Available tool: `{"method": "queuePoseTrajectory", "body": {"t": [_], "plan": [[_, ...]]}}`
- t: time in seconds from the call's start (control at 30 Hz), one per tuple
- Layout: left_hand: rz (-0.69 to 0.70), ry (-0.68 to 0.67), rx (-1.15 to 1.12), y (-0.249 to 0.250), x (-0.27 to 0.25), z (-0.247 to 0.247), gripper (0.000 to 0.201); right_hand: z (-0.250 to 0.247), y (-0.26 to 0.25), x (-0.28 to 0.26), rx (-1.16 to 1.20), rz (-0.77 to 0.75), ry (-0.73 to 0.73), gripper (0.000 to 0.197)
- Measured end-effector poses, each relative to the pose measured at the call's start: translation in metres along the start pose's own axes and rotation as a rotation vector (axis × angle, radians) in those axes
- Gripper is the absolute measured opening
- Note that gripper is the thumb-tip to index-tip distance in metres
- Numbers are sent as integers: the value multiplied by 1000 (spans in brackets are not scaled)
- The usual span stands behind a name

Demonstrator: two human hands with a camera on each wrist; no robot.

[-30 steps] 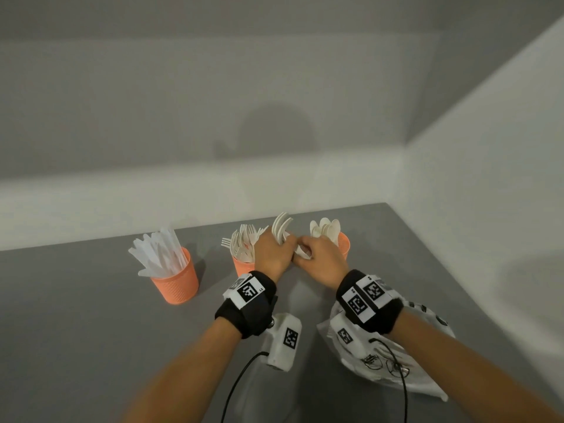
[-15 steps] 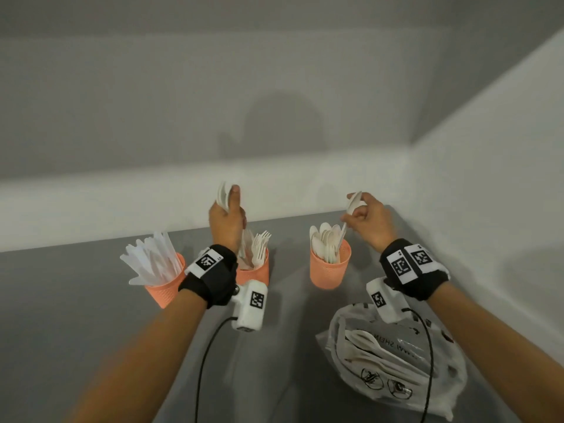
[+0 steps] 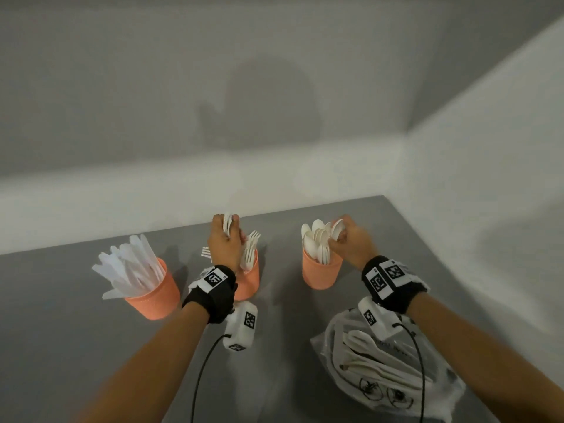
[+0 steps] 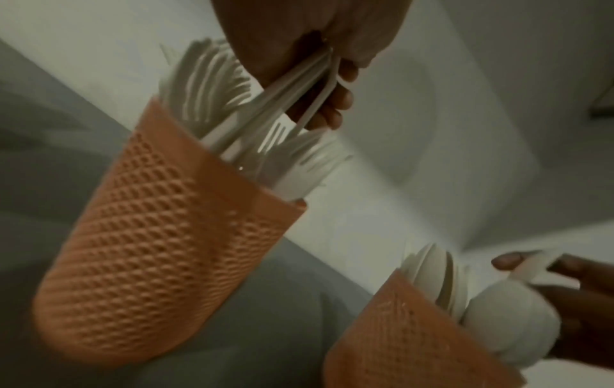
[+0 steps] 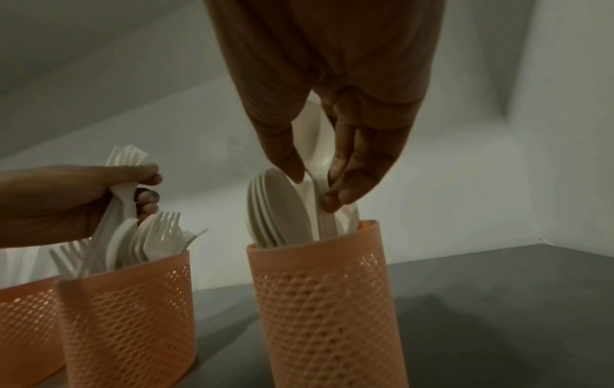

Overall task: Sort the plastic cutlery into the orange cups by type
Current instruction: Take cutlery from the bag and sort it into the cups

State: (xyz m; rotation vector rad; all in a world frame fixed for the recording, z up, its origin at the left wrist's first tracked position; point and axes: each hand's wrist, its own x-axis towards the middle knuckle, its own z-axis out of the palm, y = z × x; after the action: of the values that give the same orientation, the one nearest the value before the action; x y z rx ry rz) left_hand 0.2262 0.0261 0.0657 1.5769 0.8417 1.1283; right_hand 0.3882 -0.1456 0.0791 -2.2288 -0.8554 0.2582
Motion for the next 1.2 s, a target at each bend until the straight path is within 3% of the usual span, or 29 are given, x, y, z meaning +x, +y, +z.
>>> {"method": "queuePoseTrajectory", "body": {"t": [0.07, 0.2, 0.33, 0.4, 0.53, 0.6, 0.67, 0.77, 0.83, 0.97, 1.07, 1.2], "plan": [[32, -24, 63, -8, -2, 0, 6, 3, 0, -2, -12, 19, 15, 31], [156, -43, 230, -12, 0, -1, 22, 10, 0, -2, 36, 0, 84, 30], [285, -245, 434, -9, -3, -7, 24, 10, 2, -4, 76, -67, 69, 42], [380, -307, 545, -10, -2, -13, 36, 9, 1, -6, 80, -89, 61, 40], [555, -305, 881, -10, -4, -18, 51, 13, -1, -7, 11, -152, 85, 19], [570, -304, 1027, -7, -6, -17, 51, 15, 1, -6, -39, -147, 97, 25], [554, -353, 1132, -11, -9, -17, 55, 18, 3, -6, -125, -118, 92, 31], [413, -498, 1183, -18, -15, -19, 86, 21, 8, -10, -101, -52, 64, 42], [383, -495, 1181, -20, -16, -18, 97, 23, 8, -8, -101, -98, 63, 51], [273, -412, 1213, -20, -15, -17, 74, 32, 2, -7, -248, -157, -120, 59], [241, -445, 1183, -19, -11, -17, 71, 38, -3, -5, -354, -177, -198, 54], [168, -476, 1087, -10, -12, -17, 71, 28, -9, -4, -344, -91, -268, 58]]}}
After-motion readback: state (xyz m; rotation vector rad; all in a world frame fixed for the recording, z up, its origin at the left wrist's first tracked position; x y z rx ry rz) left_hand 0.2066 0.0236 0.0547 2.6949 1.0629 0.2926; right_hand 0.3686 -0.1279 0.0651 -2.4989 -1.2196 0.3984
